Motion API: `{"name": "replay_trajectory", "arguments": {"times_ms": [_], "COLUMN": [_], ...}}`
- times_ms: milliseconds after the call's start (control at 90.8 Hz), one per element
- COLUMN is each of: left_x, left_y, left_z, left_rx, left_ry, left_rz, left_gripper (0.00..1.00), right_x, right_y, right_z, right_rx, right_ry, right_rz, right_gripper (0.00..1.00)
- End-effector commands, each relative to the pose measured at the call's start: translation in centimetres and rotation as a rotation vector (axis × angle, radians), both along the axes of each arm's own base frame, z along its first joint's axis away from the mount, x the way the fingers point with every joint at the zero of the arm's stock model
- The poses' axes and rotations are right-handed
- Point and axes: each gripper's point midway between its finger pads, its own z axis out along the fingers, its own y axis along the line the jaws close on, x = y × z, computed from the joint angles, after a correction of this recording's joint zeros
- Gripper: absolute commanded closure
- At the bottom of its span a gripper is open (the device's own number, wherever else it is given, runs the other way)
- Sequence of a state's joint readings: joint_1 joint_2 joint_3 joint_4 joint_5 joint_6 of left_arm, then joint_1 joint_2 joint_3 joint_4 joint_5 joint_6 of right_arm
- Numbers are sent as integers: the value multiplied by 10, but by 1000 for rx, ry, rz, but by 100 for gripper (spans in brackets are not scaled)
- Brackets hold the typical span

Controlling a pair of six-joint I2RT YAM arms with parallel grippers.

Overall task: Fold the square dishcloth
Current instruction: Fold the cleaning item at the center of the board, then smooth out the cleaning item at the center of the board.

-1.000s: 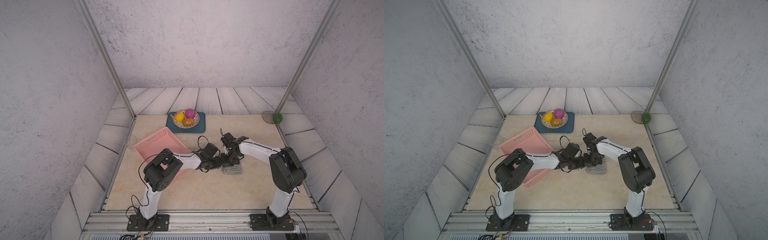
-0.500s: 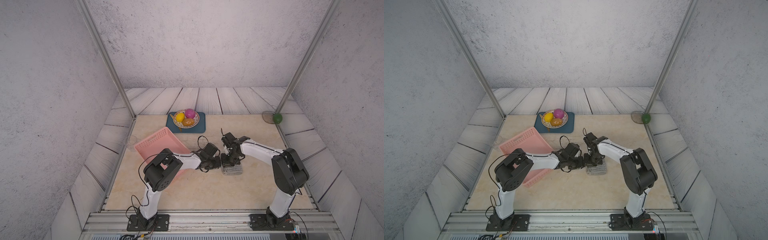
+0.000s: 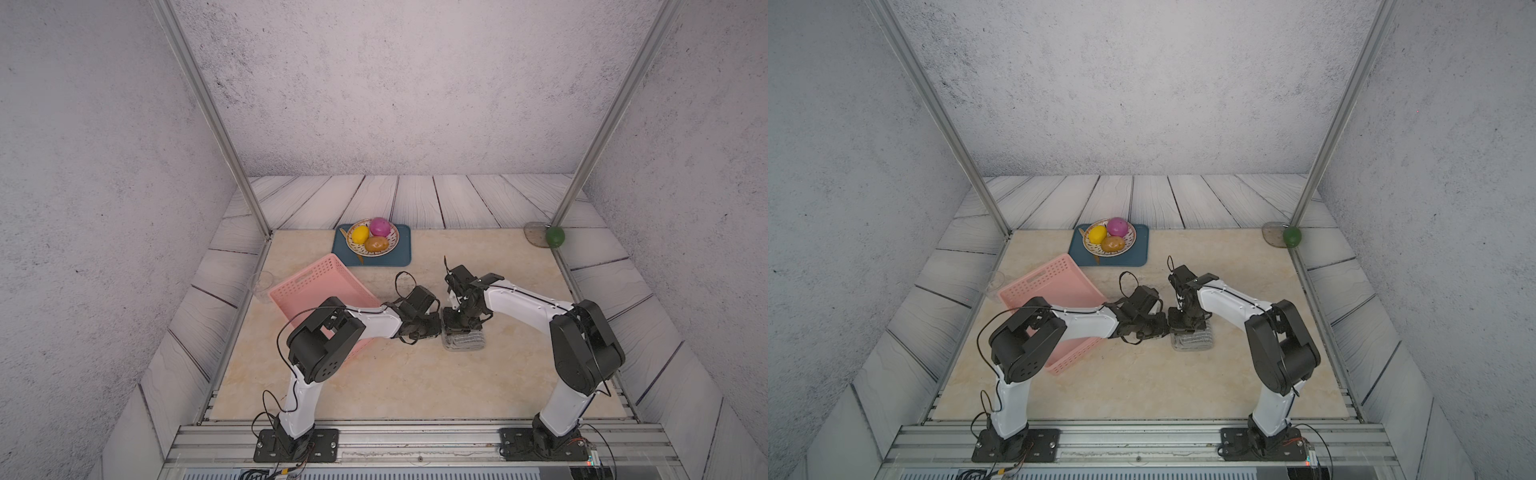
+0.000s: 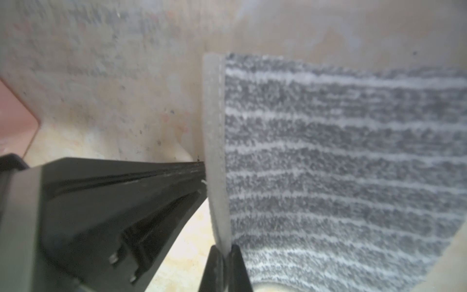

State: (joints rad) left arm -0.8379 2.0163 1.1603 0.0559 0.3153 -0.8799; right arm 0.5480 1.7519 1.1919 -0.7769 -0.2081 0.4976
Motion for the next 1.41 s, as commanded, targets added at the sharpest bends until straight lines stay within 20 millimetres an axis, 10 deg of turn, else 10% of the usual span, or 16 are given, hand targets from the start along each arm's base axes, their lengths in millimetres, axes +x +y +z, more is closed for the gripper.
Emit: {"name": "replay_trajectory", "arguments": {"times_ms": [0,440,892,1398], "left_x": [-7,-5,7,-10], "left_y": [14,18,33,-9], "left_z": [-20,-14,25,84], "left_rx": [59,68,119,188], "left_ry": [42,28,-102,-345], "left_rz": [10,16,35,-223], "left_gripper": [100,100,100,100], "right_x": [-8,-5,2,3], "right_y": [0,4,4,-63], "right_z": [-7,-18,26,46], "right_rx": [-3,1,41,-94], "right_ry": [33,55,-53,-200], "right_rz": [14,15,10,-176], "right_gripper": [100,89,74,84]}}
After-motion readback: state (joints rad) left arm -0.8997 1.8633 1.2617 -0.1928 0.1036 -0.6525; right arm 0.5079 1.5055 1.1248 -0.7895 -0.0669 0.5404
